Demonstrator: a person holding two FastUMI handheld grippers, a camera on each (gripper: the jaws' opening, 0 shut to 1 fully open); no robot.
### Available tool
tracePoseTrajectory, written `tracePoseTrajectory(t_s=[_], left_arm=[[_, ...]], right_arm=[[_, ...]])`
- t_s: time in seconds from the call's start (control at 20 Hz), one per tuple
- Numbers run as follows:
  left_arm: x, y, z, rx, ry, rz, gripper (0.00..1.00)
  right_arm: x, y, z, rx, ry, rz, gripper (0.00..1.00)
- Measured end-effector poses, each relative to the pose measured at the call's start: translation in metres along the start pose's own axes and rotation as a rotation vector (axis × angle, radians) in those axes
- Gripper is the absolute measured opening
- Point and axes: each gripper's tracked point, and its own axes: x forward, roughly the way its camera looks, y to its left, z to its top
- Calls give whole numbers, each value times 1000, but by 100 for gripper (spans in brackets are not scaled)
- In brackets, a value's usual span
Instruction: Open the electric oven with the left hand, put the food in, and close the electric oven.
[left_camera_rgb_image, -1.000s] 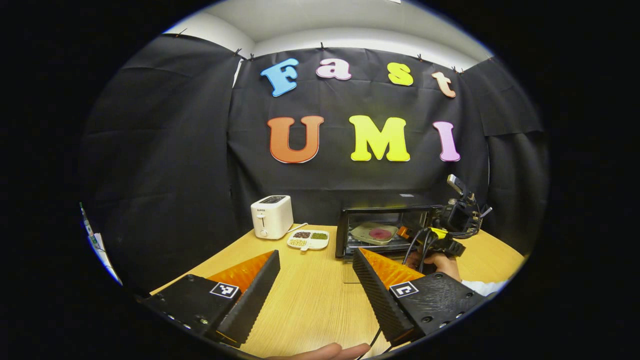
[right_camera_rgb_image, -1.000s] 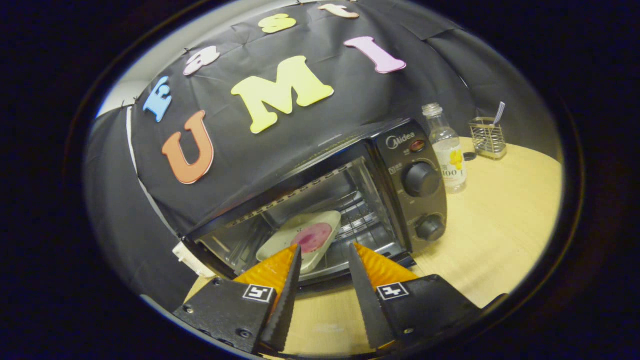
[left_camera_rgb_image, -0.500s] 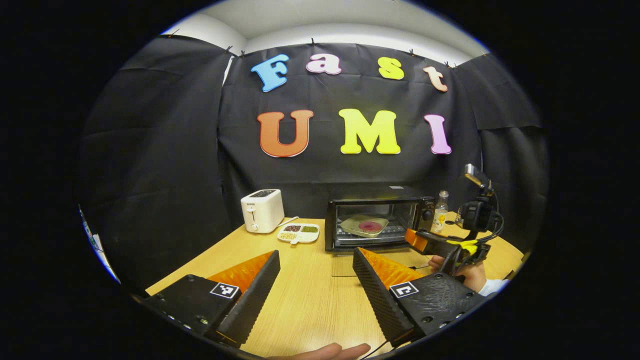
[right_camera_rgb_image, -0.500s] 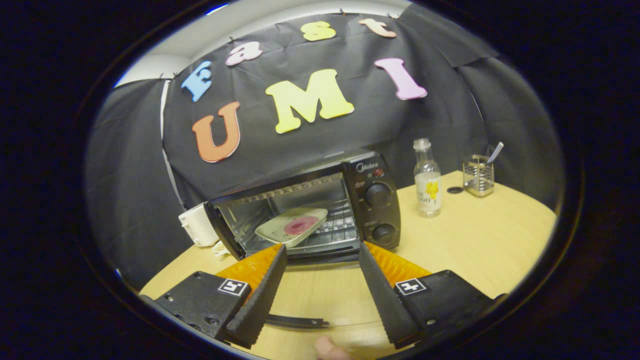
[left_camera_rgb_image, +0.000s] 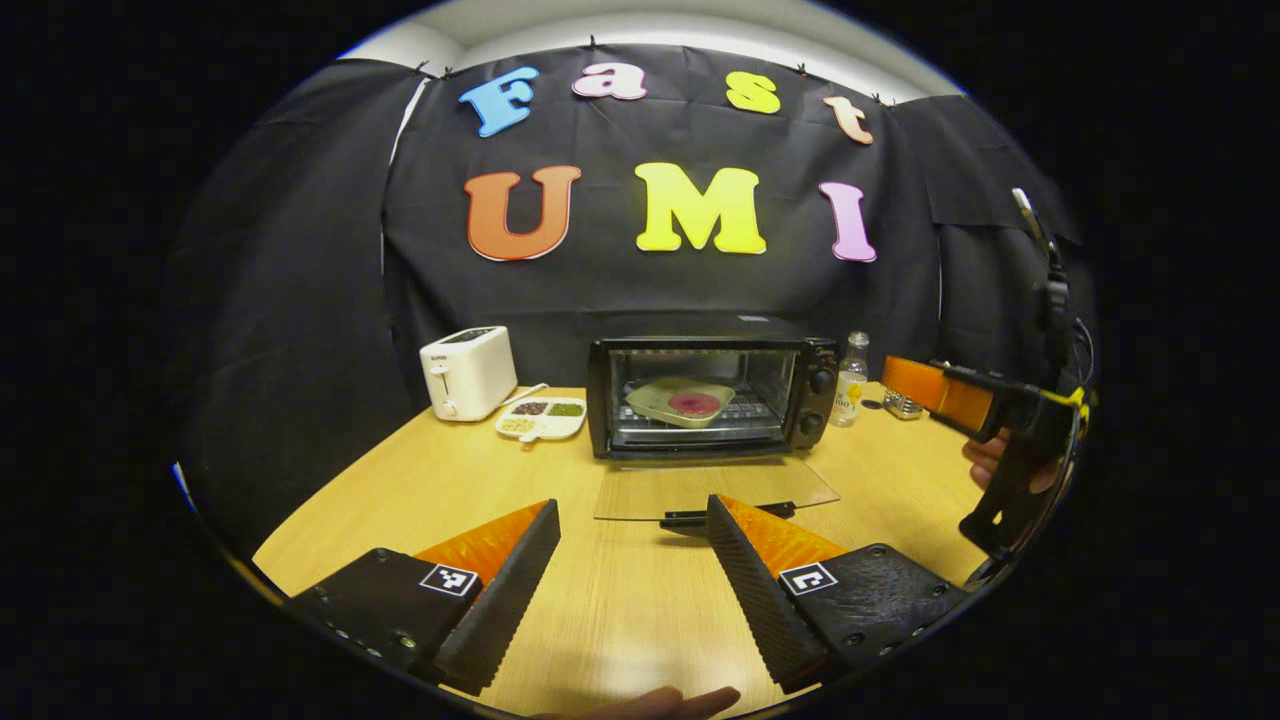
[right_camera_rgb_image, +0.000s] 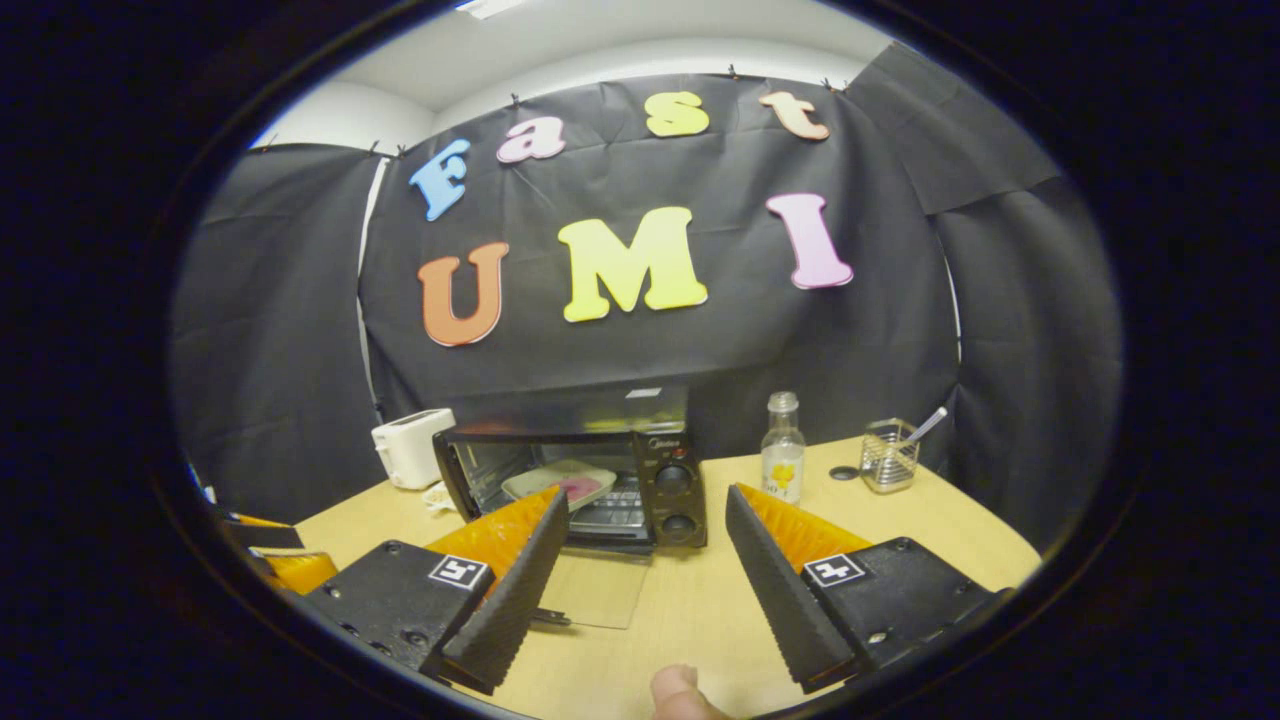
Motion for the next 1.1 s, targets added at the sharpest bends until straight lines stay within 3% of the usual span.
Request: tracePoseTrajectory(t_s=[0.35,0.5,0.55,0.8,0.95,1.1], left_arm=[[45,-75,-52,22,151,-136,95],[66,-91,-68,50,213,-136,95],[73,-95,-72,57,228,-134,95],[101,-106,-82,29,293,-126,95],[112,-101,-84,11,325,-97,95],[120,-95,-84,8,349,-83,95]], right_arm=[[-27,-103,67,9,-79,-181,95],[-41,-141,100,-45,-148,-240,96],[-46,-150,109,-62,-167,-250,99],[-65,-168,145,-140,-198,-204,96],[-82,-188,173,-176,-279,-249,96],[-95,-192,184,-188,-321,-246,96]])
